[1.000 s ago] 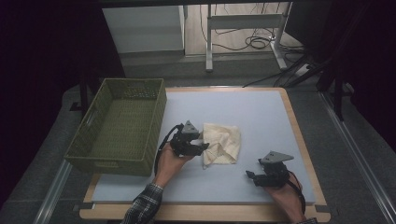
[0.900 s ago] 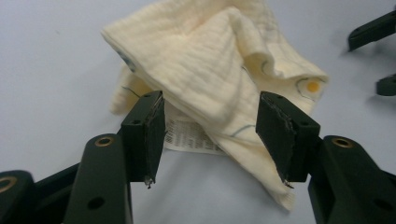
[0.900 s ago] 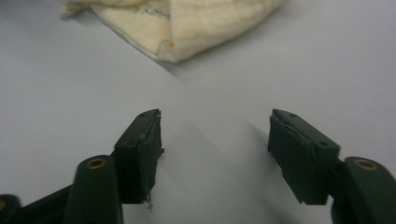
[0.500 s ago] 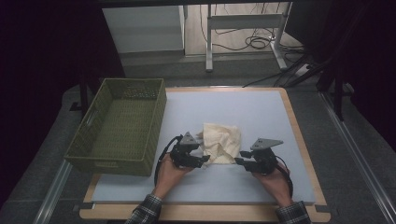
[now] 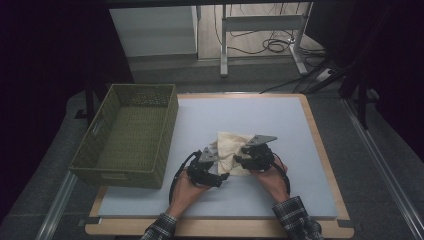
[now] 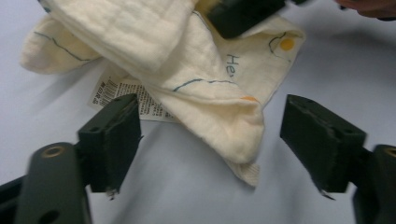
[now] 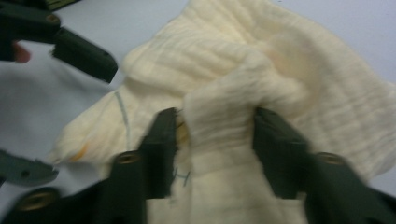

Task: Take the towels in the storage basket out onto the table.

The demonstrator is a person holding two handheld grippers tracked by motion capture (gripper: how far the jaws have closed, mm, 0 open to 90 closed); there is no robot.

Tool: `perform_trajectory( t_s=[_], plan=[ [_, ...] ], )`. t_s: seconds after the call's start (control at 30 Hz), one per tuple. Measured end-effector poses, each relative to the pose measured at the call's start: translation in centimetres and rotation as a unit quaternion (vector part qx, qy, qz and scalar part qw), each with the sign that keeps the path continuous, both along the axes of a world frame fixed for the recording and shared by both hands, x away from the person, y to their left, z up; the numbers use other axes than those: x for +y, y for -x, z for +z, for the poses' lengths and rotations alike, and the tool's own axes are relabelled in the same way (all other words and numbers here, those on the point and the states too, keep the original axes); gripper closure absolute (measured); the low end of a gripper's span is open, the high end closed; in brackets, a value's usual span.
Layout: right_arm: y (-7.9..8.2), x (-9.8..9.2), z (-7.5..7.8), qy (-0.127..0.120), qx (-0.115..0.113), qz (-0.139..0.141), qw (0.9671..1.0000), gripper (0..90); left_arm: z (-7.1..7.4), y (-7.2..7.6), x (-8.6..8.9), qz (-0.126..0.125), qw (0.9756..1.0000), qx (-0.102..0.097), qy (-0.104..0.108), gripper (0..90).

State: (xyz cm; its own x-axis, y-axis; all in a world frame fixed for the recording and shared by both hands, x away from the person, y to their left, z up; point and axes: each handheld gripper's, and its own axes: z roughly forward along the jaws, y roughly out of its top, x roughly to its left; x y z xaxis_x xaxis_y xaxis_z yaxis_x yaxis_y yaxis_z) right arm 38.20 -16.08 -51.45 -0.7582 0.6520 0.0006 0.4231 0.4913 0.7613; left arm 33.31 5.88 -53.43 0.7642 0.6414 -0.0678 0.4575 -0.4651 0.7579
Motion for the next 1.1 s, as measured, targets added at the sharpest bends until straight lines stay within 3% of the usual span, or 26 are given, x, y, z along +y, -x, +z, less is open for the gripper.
perform_trajectory(
  t_s=[0.07, 0.1, 0.17, 0.2, 0.3, 0.43, 0.7, 0.8, 0.87, 0.9, 0.93, 0.97, 1.1],
  plan=[
    [0.0, 0.0, 0.0, 0.003, -0.004, 0.003, 1.0000, 79.6, -0.1, -0.1, -0.2, 0.003, 1.0000, -0.001, -0.010, 31.9],
    [0.0, 0.0, 0.0, 0.003, -0.004, 0.003, 1.0000, 79.6, -0.1, -0.1, -0.3, 0.003, 0.9998, -0.004, -0.018, 31.9],
    [0.2, -0.3, 0.3, 0.001, -0.013, 0.002, 0.9999, 85.4, -0.2, -0.3, -0.4, 0.003, 0.9996, -0.009, -0.026, 43.9],
    [0.3, -1.0, 0.9, -0.001, -0.016, -0.006, 0.9999, 86.5, -0.1, -0.4, -0.3, 0.003, 0.9998, -0.006, -0.021, 57.5],
    [0.5, -2.4, 1.9, -0.008, -0.020, -0.016, 0.9997, 86.9, 0.5, -0.8, 0.6, 0.011, 0.9999, -0.006, 0.004, 75.3],
    [0.7, -4.2, 2.8, -0.013, -0.023, -0.026, 0.9993, 86.9, 1.2, -0.9, 1.5, 0.024, 0.9996, -0.014, 0.012, 82.0],
    [1.2, -10.2, 4.8, -0.026, -0.029, -0.072, 0.9967, 86.9, 4.0, -1.4, 3.3, 0.051, 0.9974, -0.040, 0.031, 84.0],
    [1.1, -11.4, 4.9, -0.026, -0.026, -0.086, 0.9956, 86.9, 4.2, -2.4, 3.2, 0.062, 0.9972, -0.041, 0.014, 83.8],
    [0.7, -12.3, 4.4, -0.016, -0.018, -0.099, 0.9948, 86.4, 3.7, -3.5, 3.2, 0.068, 0.9972, -0.030, 0.006, 83.4],
    [0.2, -13.2, 3.4, -0.010, -0.004, -0.109, 0.9940, 83.0, 2.8, -4.7, 3.1, 0.064, 0.9978, -0.008, 0.014, 80.1],
    [0.1, -13.5, 2.9, -0.010, 0.004, -0.111, 0.9938, 79.2, 2.8, -4.7, 3.1, 0.064, 0.9978, -0.008, 0.014, 75.8],
    [0.1, -13.8, 2.6, -0.012, 0.009, -0.113, 0.9934, 76.6, 2.1, -5.1, 3.2, 0.060, 0.9979, 0.004, 0.023, 71.0],
    [0.8, -14.6, 2.3, -0.017, 0.011, -0.112, 0.9936, 72.6, 1.6, -4.9, 3.2, 0.054, 0.9982, 0.009, 0.023, 56.0]
  ],
)
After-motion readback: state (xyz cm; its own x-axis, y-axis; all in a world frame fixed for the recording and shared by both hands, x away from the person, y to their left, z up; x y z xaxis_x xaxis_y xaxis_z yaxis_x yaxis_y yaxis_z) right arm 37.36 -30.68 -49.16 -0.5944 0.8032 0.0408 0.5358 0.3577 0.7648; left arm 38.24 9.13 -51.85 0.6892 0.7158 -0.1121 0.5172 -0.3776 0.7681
